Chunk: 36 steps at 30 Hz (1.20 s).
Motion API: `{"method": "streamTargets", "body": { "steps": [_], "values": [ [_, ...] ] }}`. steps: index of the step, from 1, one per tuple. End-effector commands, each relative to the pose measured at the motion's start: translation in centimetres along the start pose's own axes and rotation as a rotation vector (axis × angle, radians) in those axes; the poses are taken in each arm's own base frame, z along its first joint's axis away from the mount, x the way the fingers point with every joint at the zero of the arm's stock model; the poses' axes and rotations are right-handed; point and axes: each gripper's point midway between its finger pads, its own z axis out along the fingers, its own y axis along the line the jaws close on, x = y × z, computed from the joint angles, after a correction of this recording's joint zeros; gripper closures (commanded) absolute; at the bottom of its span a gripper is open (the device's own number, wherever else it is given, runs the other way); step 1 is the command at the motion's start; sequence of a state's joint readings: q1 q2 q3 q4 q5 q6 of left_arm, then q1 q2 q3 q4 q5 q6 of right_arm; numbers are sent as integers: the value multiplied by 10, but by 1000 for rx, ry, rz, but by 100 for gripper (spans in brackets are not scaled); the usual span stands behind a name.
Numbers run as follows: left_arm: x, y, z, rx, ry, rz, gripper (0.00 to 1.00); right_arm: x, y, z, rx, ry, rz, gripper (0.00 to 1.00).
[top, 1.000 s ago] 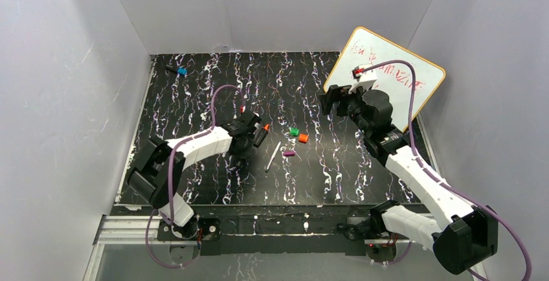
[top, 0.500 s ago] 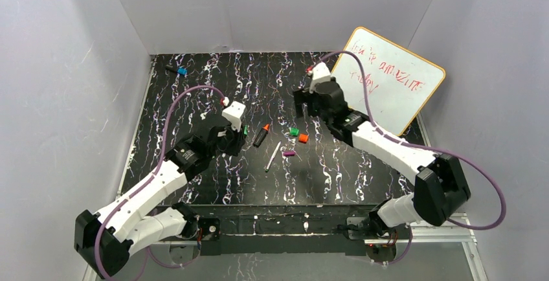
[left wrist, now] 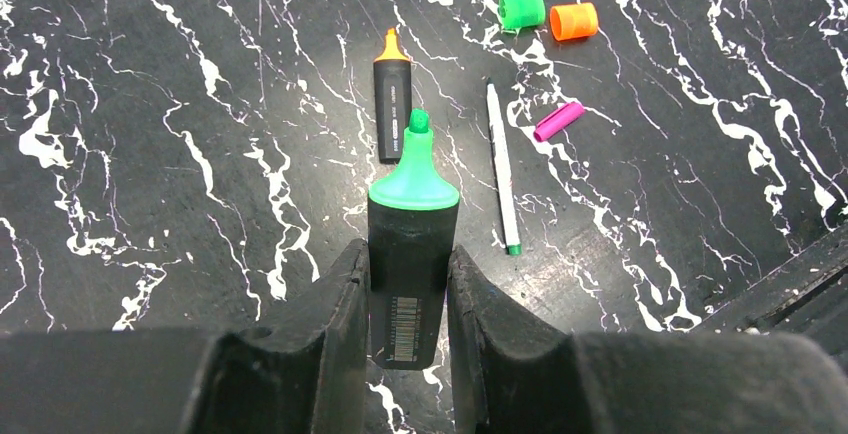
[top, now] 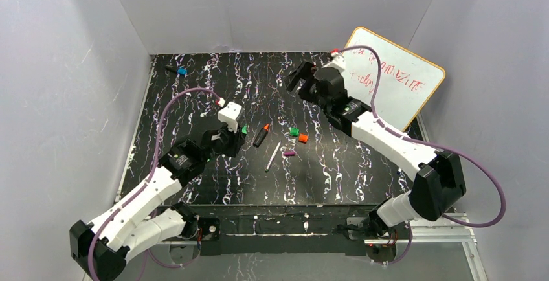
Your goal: Insert the pens into the pen caps
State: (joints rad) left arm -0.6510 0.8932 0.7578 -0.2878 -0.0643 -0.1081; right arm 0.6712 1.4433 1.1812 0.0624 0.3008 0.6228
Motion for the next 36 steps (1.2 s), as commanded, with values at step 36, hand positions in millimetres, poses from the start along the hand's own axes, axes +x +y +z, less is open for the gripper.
{"method": "streamTargets", "body": {
  "steps": [36],
  "values": [
    [-23, 8, -33, -36, -156, -50, 100, 187, -106, 19, 1026, 273, 1408, 32]
  ]
}}
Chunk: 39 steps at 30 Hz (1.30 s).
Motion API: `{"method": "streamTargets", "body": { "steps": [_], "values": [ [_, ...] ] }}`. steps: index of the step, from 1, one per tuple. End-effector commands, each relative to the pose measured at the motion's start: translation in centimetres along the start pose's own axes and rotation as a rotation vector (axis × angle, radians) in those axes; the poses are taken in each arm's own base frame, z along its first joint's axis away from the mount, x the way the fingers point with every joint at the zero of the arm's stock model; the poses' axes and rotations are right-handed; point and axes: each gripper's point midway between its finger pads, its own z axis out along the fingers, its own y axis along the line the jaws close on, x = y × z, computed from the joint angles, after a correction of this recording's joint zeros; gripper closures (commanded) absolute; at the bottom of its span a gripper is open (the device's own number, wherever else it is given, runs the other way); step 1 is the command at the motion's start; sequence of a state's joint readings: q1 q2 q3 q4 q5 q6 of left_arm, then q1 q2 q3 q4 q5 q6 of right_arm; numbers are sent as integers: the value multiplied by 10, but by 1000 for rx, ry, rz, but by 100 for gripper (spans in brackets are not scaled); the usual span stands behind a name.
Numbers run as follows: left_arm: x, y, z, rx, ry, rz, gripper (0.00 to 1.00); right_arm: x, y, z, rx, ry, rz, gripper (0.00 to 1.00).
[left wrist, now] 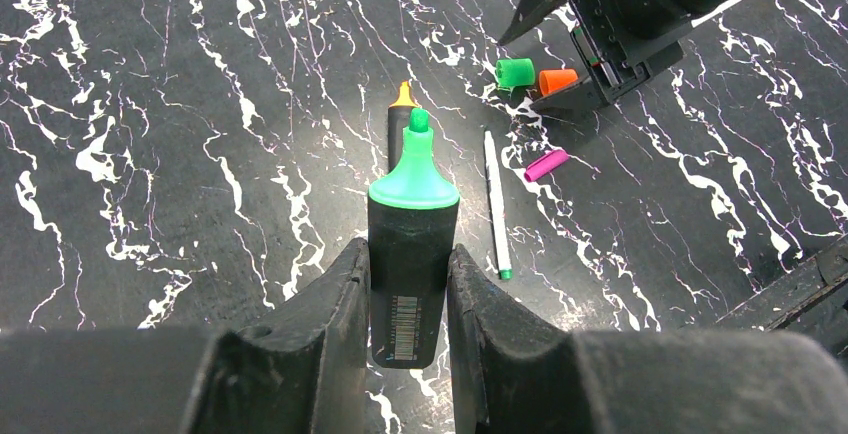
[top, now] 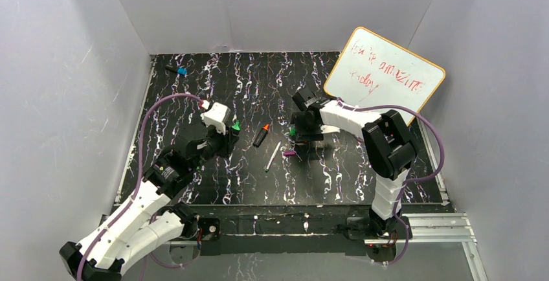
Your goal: Insert the pens into the pen caps
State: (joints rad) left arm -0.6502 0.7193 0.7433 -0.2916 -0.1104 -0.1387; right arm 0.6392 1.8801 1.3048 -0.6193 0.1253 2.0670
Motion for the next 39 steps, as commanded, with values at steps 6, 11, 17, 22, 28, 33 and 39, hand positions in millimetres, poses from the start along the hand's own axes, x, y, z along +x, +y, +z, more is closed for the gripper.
{"method": "streamTargets", "body": {
  "steps": [6, 11, 17, 22, 28, 33, 39],
  "values": [
    [4, 2, 3, -12, 9, -4, 100, -16, 12, -3, -29, 32, 257, 33],
    [5, 3, 5, -15, 16, -2, 100, -8, 11, 6, -6, 76, 260, 35],
    [6, 3, 6, -19, 19, 0, 100, 1, 11, 17, 22, 108, 258, 38],
    [6, 4, 6, -24, 19, 2, 100, -3, 9, 19, 21, 108, 270, 40],
    [7, 5, 7, -27, 24, 3, 100, -13, 1, 18, 30, 127, 308, 44],
    [9, 5, 8, -29, 31, 5, 100, -16, -2, 21, 41, 140, 319, 44],
    [10, 5, 11, -30, 42, 8, 100, -11, -5, 29, 68, 171, 321, 46]
  ]
}}
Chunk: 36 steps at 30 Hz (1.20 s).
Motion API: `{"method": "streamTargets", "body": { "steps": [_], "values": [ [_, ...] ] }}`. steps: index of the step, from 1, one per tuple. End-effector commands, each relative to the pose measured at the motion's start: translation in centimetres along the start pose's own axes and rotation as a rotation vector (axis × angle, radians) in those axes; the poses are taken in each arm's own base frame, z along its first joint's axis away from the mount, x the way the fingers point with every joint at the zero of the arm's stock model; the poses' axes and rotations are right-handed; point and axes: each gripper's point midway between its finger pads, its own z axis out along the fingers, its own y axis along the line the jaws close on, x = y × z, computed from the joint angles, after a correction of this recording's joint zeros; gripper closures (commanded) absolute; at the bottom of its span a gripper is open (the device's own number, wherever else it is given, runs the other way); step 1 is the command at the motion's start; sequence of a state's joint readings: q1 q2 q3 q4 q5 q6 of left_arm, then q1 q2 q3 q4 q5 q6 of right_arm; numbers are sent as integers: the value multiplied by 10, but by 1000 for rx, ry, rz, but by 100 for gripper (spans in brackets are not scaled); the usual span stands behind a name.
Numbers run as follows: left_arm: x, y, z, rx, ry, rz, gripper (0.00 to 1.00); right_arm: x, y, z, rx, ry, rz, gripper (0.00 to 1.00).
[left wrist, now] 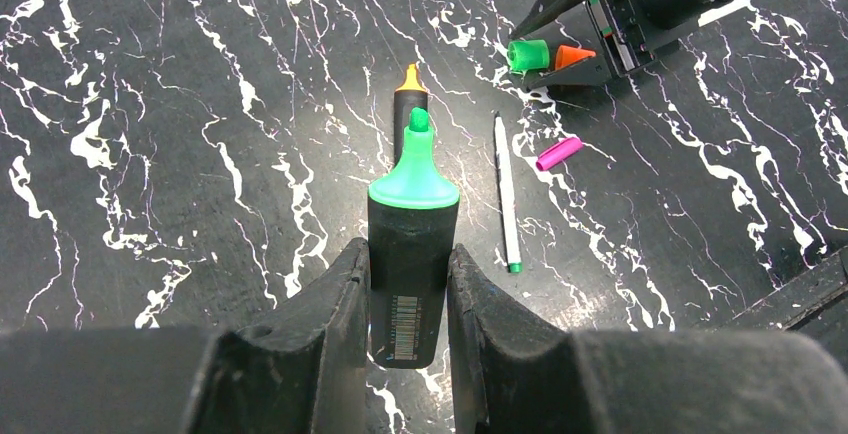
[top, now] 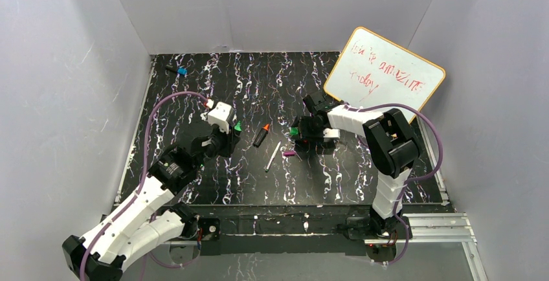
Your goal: Insert the pens into the pen caps
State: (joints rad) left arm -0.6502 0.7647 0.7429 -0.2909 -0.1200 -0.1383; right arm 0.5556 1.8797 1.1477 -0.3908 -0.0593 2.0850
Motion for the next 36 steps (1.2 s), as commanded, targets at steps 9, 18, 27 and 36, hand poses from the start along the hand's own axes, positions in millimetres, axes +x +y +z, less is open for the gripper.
{"method": "streamTargets", "body": {
  "steps": [9, 18, 27, 36],
  "values": [
    [5, 5, 5, -24, 13, 6, 100, -6, -4, 16, 56, 49, 249, 65],
    [7, 5, 8, -31, 28, 11, 100, -5, 6, 10, 32, 61, 237, 99],
    [9, 4, 11, -26, 41, 18, 100, 33, 97, -61, -258, -5, -227, 99],
    [3, -20, 12, 111, 22, 21, 100, 62, 126, -158, -853, -10, -782, 99]
  ]
}}
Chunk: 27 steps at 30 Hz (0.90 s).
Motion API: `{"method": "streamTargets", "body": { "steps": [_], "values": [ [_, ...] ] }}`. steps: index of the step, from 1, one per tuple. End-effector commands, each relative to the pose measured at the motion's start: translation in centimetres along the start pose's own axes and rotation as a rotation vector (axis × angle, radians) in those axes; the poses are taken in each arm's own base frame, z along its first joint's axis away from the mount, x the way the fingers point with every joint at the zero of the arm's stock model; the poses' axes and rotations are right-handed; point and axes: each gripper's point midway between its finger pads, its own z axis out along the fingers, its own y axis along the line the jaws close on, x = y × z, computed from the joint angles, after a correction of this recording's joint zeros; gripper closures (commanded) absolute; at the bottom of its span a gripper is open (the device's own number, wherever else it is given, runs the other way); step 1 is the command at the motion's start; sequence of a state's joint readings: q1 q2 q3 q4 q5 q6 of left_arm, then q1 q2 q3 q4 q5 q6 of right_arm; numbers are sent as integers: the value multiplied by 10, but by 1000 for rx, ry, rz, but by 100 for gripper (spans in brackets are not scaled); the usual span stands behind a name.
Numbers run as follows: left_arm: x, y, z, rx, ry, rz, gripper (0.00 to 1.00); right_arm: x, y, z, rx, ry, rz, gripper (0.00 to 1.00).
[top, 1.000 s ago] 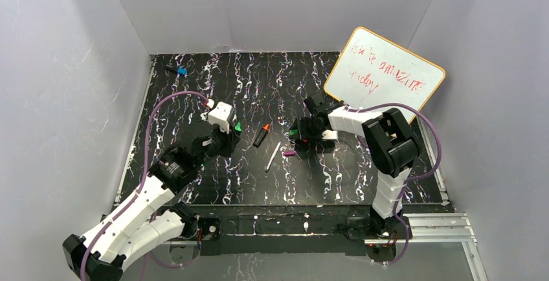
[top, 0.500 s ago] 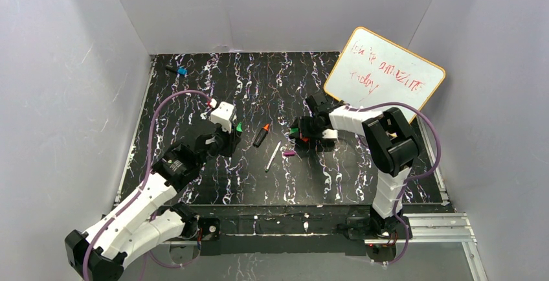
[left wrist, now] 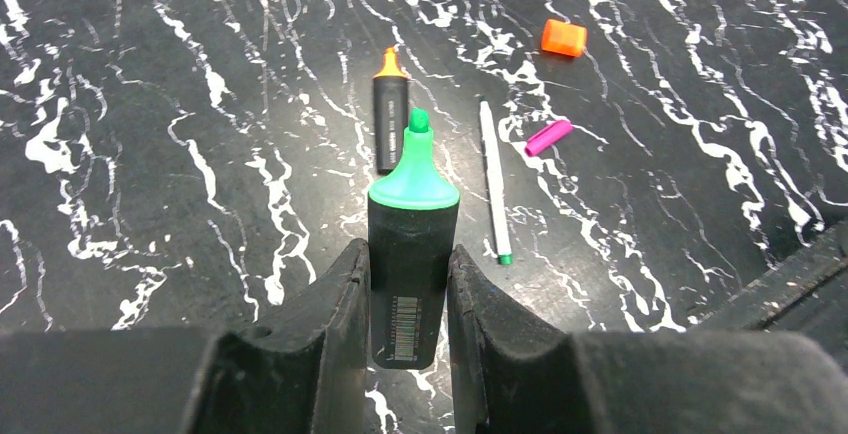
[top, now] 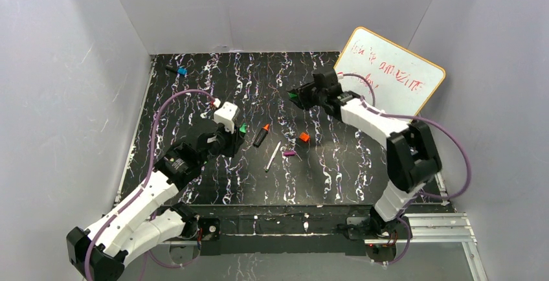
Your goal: Insert the pens into the pen caps
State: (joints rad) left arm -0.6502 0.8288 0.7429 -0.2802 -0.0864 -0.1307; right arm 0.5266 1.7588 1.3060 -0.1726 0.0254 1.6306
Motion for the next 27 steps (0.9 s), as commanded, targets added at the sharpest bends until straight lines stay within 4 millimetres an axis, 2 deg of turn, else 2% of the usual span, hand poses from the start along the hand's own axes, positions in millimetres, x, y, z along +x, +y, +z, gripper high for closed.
{"method": "streamTargets", "body": {
  "steps": [1, 6, 9, 13, 18, 23, 27],
  "values": [
    [-9, -20, -1, 118, -39, 13, 100, 6, 52, -55, -408, -44, -417, 99],
    [-13, -51, -2, 300, -42, 43, 100, 55, 83, -137, -843, 78, -779, 99],
    [-13, -74, -1, 436, -48, 63, 100, 82, 89, -168, -994, 181, -915, 99],
    [-16, -82, 5, 484, -36, 80, 100, 101, 88, -185, -1052, 230, -1002, 99],
    [-42, -68, 10, 383, -107, 94, 100, 122, 82, -191, -1013, 242, -1090, 99],
    [-71, -53, 5, 286, -221, 68, 100, 129, 78, -198, -998, 227, -1122, 99],
    [-84, -53, -3, 283, -290, 59, 100, 127, 76, -196, -963, 216, -1083, 99]
  ]
}}
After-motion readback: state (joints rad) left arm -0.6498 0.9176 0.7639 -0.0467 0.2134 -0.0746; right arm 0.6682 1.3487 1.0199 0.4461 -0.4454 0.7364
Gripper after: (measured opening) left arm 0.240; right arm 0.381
